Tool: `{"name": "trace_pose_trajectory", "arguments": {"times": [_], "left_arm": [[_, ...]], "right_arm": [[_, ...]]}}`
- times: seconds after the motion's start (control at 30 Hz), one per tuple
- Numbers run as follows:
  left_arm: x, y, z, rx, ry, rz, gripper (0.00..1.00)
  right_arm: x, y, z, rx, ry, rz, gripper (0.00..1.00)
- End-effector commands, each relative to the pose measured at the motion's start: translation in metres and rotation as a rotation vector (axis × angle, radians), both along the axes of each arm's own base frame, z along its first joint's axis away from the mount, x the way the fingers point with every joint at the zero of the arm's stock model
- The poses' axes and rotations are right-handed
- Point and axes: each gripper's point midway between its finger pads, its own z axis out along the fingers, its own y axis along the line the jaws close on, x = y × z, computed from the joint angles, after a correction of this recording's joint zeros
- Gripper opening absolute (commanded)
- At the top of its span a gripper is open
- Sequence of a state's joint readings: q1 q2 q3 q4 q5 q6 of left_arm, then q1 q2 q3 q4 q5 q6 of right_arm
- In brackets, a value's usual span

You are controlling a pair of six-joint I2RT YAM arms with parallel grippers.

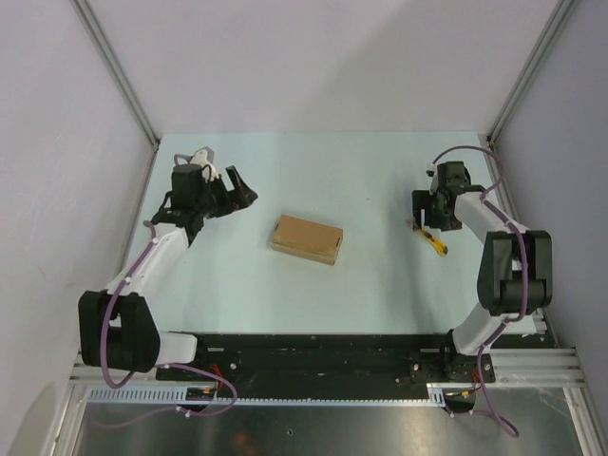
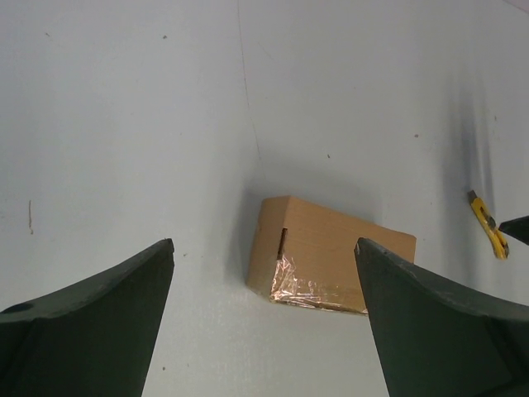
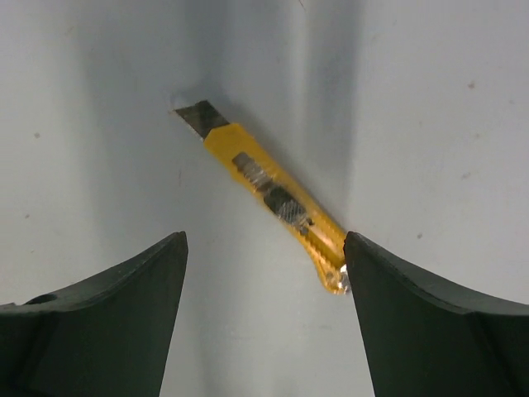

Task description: Unpack the express box

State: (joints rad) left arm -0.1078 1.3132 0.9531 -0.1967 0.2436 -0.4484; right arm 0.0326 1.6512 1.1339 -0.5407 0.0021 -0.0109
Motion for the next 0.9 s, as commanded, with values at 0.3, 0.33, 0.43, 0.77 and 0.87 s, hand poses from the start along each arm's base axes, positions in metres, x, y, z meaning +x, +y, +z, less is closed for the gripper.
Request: {"name": "trace_pose_trajectory", "arguments": {"times": [0.3, 0.33, 0.43, 0.77, 0.87], "left_arm": [[0.014, -0.01, 0.015, -0.054, -0.022, -0.034, 0.95], [0.015, -0.01, 0.016, -0.055, -0.023, -0.036, 0.95], [0.016, -0.012, 0.016, -0.059, -0.021, -0.042, 0.95], [0.017, -0.018, 0.019, -0.083, -0.019, -0.072, 0.95], [0.015, -0.021, 0.02, -0.098, -0.015, -0.083, 0.95]], "right_arm": [[0.014, -0.009, -0.039, -0.011, 0.143, 0.027, 0.79], [0.012, -0.008, -0.042, -0.012, 0.155, 0.028, 0.78], [0.006, 0.002, -0.048, -0.017, 0.187, 0.038, 0.74], [-0.003, 0.031, -0.061, 0.033, 0.241, 0.014, 0.46], [-0.006, 0.039, -0.063, 0.02, 0.254, 0.024, 0.37]]}}
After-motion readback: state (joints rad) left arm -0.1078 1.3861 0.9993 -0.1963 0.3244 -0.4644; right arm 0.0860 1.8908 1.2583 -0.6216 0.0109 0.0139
